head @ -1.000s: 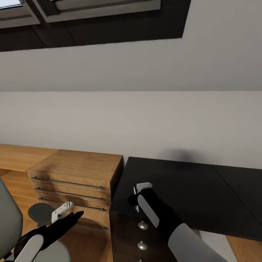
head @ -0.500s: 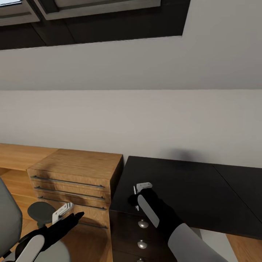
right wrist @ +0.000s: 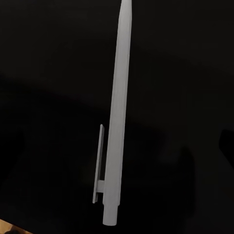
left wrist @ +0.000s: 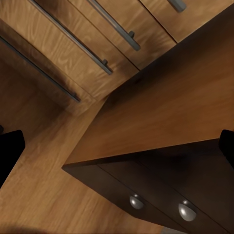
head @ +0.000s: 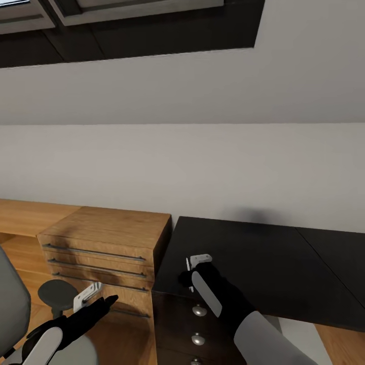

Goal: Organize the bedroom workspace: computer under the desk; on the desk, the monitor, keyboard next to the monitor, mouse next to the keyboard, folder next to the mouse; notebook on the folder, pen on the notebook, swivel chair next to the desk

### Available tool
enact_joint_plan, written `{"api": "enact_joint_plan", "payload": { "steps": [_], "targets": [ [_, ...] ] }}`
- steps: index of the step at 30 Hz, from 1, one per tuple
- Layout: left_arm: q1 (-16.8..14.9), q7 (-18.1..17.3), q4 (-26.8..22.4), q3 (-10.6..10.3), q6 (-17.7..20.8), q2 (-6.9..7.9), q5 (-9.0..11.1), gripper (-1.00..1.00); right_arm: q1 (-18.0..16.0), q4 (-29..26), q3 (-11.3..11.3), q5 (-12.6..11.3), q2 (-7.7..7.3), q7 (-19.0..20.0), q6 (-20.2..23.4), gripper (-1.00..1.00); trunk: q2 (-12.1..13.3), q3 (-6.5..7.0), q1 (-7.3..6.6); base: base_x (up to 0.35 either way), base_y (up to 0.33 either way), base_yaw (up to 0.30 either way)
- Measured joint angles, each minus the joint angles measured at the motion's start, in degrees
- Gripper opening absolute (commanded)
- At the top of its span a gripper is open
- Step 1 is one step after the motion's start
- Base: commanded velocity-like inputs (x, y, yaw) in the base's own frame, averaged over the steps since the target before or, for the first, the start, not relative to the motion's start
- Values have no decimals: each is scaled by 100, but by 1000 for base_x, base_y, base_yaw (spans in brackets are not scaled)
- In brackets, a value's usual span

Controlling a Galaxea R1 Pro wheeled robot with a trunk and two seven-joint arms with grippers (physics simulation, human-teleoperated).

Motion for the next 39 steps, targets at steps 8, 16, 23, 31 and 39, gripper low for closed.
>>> {"api": "enact_joint_plan", "payload": {
  "steps": [8, 16, 23, 31, 39],
  "targets": [
    [0, 0, -5, 3, 0, -2, 5, 100, 0, 1, 0, 0, 0, 0, 6, 100, 0, 0, 0, 0, 0, 0],
    [0, 0, -12, 4, 0, 1, 7, 100, 0, 1, 0, -1, 0, 0, 8, 100, -159, -71, 87, 0, 0, 0],
    [0, 1, -14, 4, 0, -1, 8, 100, 0, 1, 0, 0, 0, 0, 9, 100, -161, -72, 88, 0, 0, 0],
    [0, -2, -16, 4, 0, 1, 9, 100, 0, 1, 0, 0, 0, 0, 9, 100, -161, -72, 88, 0, 0, 0],
    [0, 0, -16, 4, 0, -2, 10, 100, 0, 1, 0, 0, 0, 0, 9, 100, -321, -144, 176, 0, 0, 0]
  ]
}}
